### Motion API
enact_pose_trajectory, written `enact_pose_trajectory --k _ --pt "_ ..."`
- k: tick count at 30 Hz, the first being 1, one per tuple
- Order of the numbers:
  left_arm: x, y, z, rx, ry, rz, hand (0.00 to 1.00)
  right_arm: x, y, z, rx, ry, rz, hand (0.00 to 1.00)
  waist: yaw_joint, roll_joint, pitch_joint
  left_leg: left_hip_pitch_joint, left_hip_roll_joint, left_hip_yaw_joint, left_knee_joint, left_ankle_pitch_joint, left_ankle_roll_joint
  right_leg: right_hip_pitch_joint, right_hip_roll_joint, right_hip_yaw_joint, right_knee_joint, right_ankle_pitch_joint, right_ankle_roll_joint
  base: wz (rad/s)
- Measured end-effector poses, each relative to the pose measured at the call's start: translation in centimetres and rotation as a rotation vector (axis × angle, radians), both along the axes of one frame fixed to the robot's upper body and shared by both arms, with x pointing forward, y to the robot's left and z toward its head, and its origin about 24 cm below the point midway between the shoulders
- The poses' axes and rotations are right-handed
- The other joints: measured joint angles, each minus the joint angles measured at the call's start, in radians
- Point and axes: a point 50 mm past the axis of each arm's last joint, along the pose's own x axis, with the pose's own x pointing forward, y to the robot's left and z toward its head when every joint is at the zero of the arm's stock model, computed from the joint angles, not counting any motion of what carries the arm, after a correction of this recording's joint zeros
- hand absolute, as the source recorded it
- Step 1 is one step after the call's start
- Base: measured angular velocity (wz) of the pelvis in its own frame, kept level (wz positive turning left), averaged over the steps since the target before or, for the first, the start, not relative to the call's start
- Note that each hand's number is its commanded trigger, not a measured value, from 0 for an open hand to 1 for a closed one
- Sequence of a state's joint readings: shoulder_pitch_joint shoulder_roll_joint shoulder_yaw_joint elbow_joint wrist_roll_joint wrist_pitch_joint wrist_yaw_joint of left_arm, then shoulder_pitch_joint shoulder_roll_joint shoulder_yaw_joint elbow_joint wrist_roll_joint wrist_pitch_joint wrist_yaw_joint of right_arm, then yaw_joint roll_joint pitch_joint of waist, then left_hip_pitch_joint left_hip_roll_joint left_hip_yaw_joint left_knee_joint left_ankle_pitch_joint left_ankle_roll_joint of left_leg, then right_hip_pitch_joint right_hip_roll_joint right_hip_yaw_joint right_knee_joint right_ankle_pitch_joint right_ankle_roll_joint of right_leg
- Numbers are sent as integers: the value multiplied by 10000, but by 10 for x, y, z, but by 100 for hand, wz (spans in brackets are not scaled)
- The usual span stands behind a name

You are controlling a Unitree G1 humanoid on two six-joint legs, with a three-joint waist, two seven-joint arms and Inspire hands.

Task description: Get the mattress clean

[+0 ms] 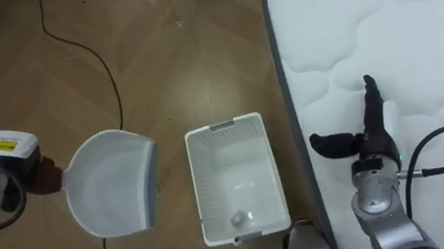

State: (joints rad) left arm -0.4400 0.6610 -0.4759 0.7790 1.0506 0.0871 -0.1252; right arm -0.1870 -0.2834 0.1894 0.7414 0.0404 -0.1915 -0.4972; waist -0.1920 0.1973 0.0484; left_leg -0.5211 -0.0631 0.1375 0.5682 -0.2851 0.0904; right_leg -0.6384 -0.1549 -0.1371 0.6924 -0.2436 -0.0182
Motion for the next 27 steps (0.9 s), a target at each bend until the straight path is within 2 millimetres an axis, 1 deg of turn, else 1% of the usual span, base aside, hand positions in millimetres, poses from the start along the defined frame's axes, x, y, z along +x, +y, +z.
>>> enact_pose_trajectory --k 6,10,12,15,17,18,19,20,21,22,23,24,25,26,27 --pt "0 0 1 -560 -497 128 100 -2 -2 -1 309 -109 -290 0 86 30 24 66 59 24 -82 0 0 98 67 -29 -179 26 -7 -1" --pt "1 -3 1 -756 -620 -36 100 -6 -4 -3 505 -165 -284 0 95 -54 72 349 118 257 -261 -1 -1 244 82 13 -199 22 -5 -8" --pt "2 -5 1 -917 -780 -144 100 -9 -5 -4 532 -88 -252 0 93 -60 77 549 130 311 -348 -2 -2 385 84 1 -222 19 -3 -8" --pt "1 -17 2 -1826 -1124 -378 100 -15 -7 -8 777 37 -373 0 131 -84 85 987 153 417 -486 -7 -11 742 110 6 -370 -26 6 -10" --pt "-6 -29 -3 -2805 -1251 -635 100 -23 -12 -13 977 299 -330 0 415 -176 78 1492 207 484 -558 -116 -120 1111 321 298 -595 -27 3 -47" --pt "-9 -32 -4 -2992 -1302 -716 100 -26 -13 -15 972 424 -262 0 472 -192 70 1588 225 485 -569 -164 -124 1167 396 373 -654 -29 2 -60" --pt "-14 -39 -6 -3350 -1405 -859 100 -30 -13 -18 1043 565 -172 0 628 -299 41 1833 237 486 -649 -224 -149 1336 586 666 -758 -21 12 -71" --pt "-21 -45 -11 -3707 -1380 -921 100 -36 -12 -23 1176 827 -124 0 799 -413 -14 2132 250 486 -807 -254 -192 1468 788 978 -901 15 45 -79" --pt "-25 -48 -13 -3965 -1350 -918 100 -39 -11 -26 1211 960 -54 0 910 -497 -59 2279 245 477 -913 -269 -204 1523 928 1204 -983 49 65 -103" --pt "-35 -50 -18 -4646 -1322 -741 100 -42 -9 -29 1269 1197 148 0 1113 -607 -128 2526 264 370 -1096 -299 -244 1664 1170 1479 -1211 212 20 -109" --pt "-43 -54 -25 -5348 -1248 -468 100 -46 -8 -32 1328 1362 209 0 1181 -619 -178 2735 306 30 -1203 -321 -262 1955 1366 1604 -1578 417 -6 -99" --pt "-46 -57 -27 -5633 -1246 -360 100 -49 -8 -33 1346 1450 184 0 1167 -642 -198 2829 308 -125 -1254 -321 -264 2076 1432 1642 -1740 497 -10 -64" --pt "-49 -64 -31 -6061 -1299 -168 100 -56 -9 -37 1357 1737 96 0 1154 -756 -273 3000 303 -195 -1351 -320 -265 2201 1502 1728 -1846 550 6 -47" --pt "-52 -72 -35 -6491 -1291 -65 100 -62 -11 -41 1383 2053 -10 0 1172 -864 -329 3248 341 -4 -1506 -319 -266 2328 1679 1958 -1963 613 40 -52" --pt "-54 -75 -38 -6722 -1236 39 100 -64 -12 -43 1396 2196 -32 0 1183 -905 -352 3429 349 91 -1624 -320 -266 2415 1753 2098 -2010 631 53 -70"
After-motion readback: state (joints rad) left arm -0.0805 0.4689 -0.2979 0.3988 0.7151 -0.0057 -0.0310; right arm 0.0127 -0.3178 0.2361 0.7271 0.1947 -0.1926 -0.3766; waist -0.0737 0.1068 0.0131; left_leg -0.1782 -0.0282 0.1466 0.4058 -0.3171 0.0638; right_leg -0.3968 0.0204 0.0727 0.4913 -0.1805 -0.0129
